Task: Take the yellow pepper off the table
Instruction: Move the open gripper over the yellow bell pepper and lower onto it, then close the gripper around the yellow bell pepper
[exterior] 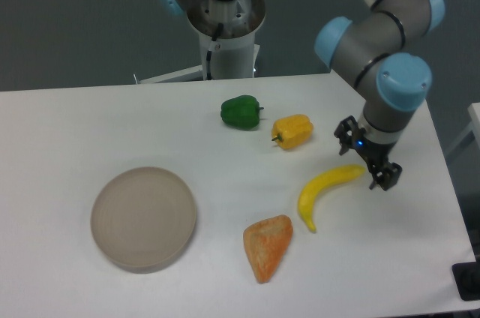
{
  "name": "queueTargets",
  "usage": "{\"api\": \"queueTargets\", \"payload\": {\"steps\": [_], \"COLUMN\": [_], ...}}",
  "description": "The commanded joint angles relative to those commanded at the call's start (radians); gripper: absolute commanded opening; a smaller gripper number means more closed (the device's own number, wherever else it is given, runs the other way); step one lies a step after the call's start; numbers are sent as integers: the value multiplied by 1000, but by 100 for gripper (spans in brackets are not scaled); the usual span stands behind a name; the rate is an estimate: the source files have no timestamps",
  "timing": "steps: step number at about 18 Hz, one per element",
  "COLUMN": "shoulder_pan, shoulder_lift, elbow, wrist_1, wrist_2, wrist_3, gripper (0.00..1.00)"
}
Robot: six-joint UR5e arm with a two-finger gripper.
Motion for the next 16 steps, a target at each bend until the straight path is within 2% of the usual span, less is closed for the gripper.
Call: {"api": "queueTargets", "payload": {"steps": [2, 5, 8, 15, 16], "shoulder_pan": [-23, -49, -49, -38, -37], "shoulder_lift": [32, 91, 133, 150, 150], "elbow": [-40, -146, -238, -312, -328], "wrist_1": [-2, 2, 12, 17, 34], "wrist_2": [0, 6, 11, 35, 34], "wrist_3": [0, 5, 107, 155, 157], "gripper": [100, 100, 100, 100, 100]}}
